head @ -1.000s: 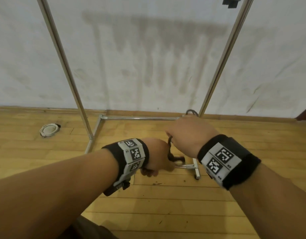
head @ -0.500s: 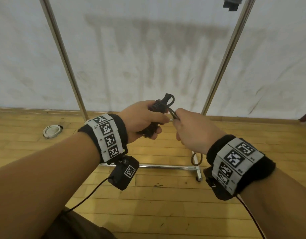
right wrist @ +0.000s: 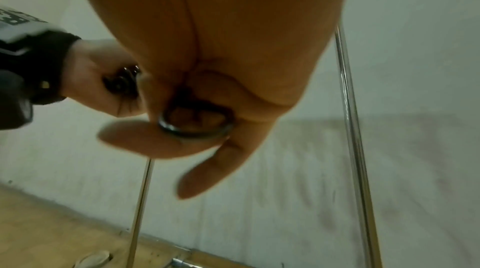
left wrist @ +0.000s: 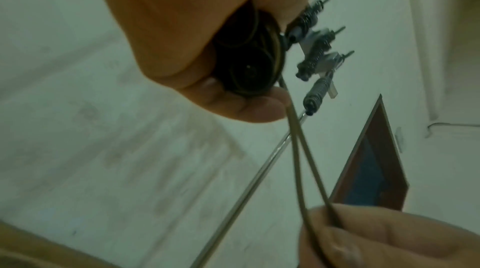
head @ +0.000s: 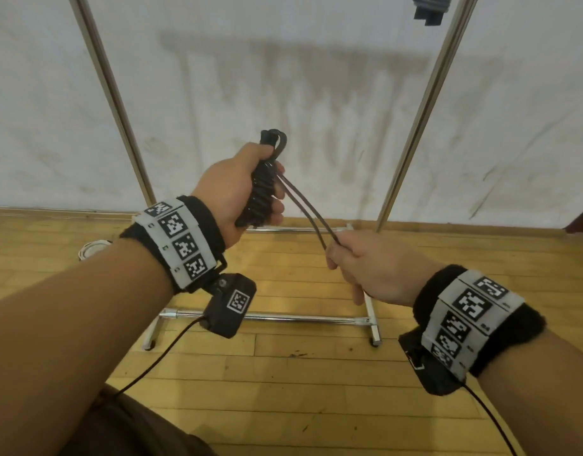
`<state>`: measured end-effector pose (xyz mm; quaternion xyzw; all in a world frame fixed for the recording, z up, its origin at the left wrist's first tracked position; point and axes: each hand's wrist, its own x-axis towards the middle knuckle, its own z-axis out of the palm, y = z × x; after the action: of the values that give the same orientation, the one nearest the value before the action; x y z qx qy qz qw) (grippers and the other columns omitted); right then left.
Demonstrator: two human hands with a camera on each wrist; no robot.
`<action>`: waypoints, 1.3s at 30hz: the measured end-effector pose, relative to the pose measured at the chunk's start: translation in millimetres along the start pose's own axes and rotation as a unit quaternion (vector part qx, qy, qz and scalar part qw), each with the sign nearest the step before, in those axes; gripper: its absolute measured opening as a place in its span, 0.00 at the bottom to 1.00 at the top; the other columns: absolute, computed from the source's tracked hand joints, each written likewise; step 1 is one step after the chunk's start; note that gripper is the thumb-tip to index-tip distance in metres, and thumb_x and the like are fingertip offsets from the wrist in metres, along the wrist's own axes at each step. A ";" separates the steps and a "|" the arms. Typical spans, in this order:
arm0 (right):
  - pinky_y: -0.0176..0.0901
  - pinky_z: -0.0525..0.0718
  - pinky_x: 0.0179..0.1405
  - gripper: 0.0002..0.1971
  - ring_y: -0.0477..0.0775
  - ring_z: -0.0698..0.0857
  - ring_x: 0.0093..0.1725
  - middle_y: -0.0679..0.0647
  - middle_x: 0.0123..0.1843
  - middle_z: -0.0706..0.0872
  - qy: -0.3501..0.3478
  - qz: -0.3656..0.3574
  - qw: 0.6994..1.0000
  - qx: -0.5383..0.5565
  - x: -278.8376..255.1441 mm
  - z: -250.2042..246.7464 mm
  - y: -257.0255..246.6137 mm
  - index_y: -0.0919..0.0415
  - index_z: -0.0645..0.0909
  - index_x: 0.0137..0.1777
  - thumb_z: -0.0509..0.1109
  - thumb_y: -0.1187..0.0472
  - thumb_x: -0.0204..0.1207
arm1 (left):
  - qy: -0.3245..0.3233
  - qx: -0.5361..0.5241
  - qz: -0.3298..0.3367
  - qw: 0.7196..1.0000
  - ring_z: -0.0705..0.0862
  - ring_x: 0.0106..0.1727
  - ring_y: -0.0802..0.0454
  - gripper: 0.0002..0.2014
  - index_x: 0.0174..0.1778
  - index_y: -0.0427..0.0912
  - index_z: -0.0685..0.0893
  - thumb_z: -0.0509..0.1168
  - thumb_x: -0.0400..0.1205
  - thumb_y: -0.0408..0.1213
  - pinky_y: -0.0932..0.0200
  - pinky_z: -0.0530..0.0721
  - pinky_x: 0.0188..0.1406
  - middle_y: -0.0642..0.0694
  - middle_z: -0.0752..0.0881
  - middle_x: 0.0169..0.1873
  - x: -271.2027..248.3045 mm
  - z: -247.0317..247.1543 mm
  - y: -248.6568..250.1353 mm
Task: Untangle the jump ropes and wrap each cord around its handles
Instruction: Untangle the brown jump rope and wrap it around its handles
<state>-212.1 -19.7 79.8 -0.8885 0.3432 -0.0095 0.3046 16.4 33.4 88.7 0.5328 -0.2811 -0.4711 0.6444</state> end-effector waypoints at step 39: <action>0.41 0.74 0.34 0.15 0.46 0.81 0.38 0.47 0.39 0.80 0.094 -0.054 0.981 -0.162 -10.8 -15.3 -16.7 0.51 0.81 0.54 0.53 0.51 0.92 | -0.087 0.232 -0.076 0.966 0.88 0.31 0.45 0.06 0.57 0.40 0.86 0.69 0.89 0.39 0.53 0.86 0.27 0.42 0.89 0.34 -2.0 23.4 -44.9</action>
<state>-213.8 -11.5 103.4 -0.9384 0.3189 -0.0536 0.1217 -18.4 25.8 52.7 0.6445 -0.3964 -0.4848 0.4388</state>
